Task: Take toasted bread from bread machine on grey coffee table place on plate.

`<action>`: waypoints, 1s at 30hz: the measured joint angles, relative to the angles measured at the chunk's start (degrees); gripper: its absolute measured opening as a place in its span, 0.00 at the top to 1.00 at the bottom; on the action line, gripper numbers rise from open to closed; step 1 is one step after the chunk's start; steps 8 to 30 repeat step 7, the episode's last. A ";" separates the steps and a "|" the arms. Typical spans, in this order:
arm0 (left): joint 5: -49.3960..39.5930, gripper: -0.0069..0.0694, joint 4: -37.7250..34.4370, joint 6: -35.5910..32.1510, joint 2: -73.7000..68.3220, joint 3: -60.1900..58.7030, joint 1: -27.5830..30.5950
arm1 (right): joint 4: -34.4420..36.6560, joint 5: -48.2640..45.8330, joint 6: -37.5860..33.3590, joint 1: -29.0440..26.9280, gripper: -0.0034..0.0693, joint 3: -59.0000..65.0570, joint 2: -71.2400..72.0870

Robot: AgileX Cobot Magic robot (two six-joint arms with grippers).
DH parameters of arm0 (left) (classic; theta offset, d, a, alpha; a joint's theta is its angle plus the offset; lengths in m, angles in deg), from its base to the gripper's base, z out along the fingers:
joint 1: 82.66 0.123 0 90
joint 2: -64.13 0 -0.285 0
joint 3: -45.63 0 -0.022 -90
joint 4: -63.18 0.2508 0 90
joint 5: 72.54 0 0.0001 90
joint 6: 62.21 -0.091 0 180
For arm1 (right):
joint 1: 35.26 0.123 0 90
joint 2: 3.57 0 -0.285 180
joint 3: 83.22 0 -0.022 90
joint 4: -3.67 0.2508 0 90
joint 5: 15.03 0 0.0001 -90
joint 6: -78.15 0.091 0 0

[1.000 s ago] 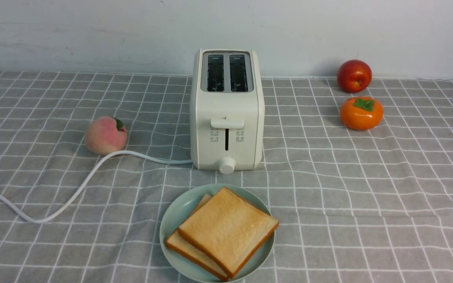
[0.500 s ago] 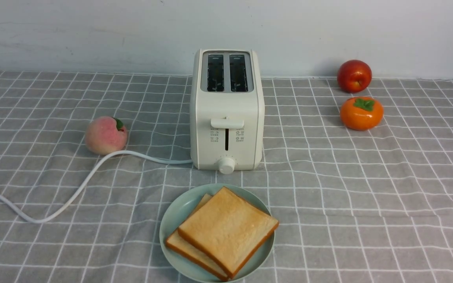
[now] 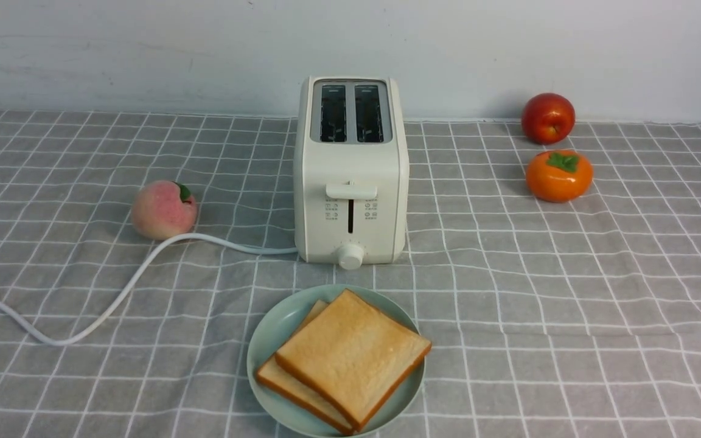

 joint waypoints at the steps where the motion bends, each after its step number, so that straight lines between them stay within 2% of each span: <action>1: 0.00 0.87 0.00 0.00 0.00 0.00 0.00 | -0.07 0.00 0.00 -0.12 0.81 0.00 0.00; 30: 0.00 0.86 0.00 0.00 0.00 0.00 0.00 | -0.15 0.00 0.00 -0.29 0.80 0.00 0.05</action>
